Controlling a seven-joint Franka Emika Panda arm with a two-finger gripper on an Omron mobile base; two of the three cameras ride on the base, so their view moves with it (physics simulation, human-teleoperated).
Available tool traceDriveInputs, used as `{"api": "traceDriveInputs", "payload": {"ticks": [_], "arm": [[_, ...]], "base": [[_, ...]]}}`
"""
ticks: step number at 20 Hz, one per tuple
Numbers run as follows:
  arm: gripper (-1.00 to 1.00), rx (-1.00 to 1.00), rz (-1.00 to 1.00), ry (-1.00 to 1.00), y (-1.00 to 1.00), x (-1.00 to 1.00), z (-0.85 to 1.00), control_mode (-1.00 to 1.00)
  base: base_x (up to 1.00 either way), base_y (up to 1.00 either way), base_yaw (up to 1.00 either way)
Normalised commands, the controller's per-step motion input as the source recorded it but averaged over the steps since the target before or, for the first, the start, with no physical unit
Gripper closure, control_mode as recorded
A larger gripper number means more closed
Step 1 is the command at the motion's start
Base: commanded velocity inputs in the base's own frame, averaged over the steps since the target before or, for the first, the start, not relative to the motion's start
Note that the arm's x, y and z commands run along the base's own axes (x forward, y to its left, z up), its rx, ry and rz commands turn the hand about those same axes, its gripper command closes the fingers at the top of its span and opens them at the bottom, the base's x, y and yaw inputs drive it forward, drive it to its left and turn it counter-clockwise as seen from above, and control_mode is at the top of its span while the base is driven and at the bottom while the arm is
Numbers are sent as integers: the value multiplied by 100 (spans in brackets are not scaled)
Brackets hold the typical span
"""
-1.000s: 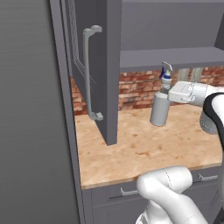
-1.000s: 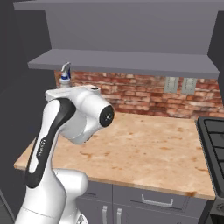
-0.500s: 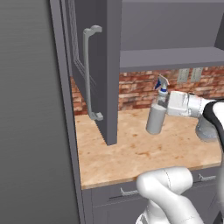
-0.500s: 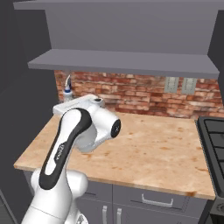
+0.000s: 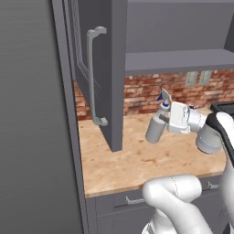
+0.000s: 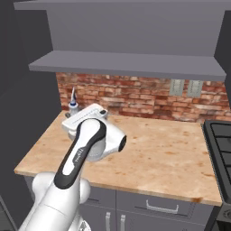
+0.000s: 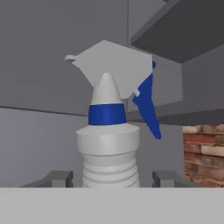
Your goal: Move the cutting board and knife to the sink. Then move spray from the cabinet to the counter.
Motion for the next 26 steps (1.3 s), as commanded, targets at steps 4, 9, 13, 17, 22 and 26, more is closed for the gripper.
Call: {"api": "traceDriveInputs", "payload": {"ticks": [4, 9, 13, 17, 22, 26], "arm": [[100, -1, 4, -3, -6, 38, -37, -100], [100, -4, 1, 0, -9, 45, -32, -100], [100, -5, 1, 4, -12, 46, -28, -100], [100, -6, 2, 2, -12, 43, -29, -100], [100, -1, 3, 2, -12, 40, -36, -100], [100, 0, 3, 8, -9, 37, -42, -100]], "base": [[0, 0, 0], [0, 0, 0], [0, 0, 0], [0, 0, 0], [0, 0, 0], [0, 0, 0]]}}
